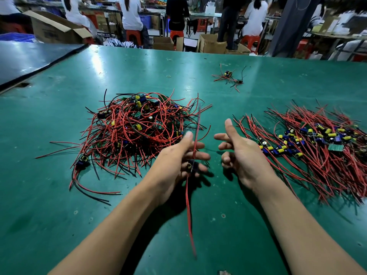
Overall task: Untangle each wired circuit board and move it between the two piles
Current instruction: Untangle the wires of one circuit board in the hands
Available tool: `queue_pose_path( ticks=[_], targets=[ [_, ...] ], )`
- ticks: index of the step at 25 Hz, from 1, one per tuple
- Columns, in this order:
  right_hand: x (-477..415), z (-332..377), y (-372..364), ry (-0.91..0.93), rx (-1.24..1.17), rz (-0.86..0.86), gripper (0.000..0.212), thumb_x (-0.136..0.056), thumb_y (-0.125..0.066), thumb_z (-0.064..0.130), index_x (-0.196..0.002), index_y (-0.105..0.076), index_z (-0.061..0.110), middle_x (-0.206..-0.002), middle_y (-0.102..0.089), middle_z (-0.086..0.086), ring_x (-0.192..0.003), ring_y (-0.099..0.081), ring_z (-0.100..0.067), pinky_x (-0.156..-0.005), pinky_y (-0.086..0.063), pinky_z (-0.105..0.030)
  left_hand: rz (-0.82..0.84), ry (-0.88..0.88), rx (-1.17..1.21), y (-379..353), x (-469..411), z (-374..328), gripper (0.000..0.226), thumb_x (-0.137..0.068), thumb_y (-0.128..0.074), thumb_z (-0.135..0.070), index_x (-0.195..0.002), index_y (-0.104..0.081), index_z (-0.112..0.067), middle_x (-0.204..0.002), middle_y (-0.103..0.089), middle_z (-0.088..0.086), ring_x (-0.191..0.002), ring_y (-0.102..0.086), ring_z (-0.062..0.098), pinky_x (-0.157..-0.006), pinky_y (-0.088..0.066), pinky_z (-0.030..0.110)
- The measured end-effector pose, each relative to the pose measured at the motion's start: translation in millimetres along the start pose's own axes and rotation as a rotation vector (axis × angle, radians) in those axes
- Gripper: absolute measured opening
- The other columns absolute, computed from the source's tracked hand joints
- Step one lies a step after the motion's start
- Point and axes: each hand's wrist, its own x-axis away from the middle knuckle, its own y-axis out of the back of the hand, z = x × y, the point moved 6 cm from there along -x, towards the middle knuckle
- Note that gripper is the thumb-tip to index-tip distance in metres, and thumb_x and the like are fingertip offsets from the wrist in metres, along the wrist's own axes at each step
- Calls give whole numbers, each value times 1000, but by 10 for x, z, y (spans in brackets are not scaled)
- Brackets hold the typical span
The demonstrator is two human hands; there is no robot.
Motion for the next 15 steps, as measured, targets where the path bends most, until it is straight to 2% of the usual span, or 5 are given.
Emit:
queue_pose_path(
  ticks=[3,6,9,13,15],
  targets=[
    [59,47,-57,93,112,41,44,-84,-71,58,-80,-68,14,-62,-51,5,-41,-40,-11,-43,-27,-21,-10,63,199,11,-25,-27,63,-96,-34,-58,-125,-56,-7,-117,-69,19,-91,-70,26,-80,-57,36],
    [171,67,-211,182,256,205,41,-80,-79,50,-74,-62,13,-58,-53,2,-44,-44,-12,-40,-36,-19,8,63,378,10,-21,-60,72,-95,-30,-63,-133,-48,-4,-124,-65,21,-108,-67,29,-92,-54,43],
    [290,33,-393,242,436,321,41,-76,-83,48,-80,-62,13,-65,-67,2,-50,-53,-11,-46,-44,-24,25,51,467,28,-13,-94,81,-92,-28,-69,-138,-43,-5,-130,-60,20,-113,-65,29,-89,-55,43],
    [319,15,-477,324,583,248,32,-74,-87,35,-82,-60,20,-75,-72,0,-58,-57,-9,-57,-51,-28,61,62,399,16,19,-93,90,-86,-27,-76,-147,-37,-11,-141,-54,11,-117,-62,22,-80,-58,31],
    [283,34,-428,303,517,196,23,-78,-85,24,-87,-64,21,-77,-73,1,-63,-61,-10,-64,-53,-30,70,50,372,15,12,-88,92,-85,-26,-78,-149,-34,-12,-141,-54,10,-122,-59,21,-92,-53,32]
  ],
)
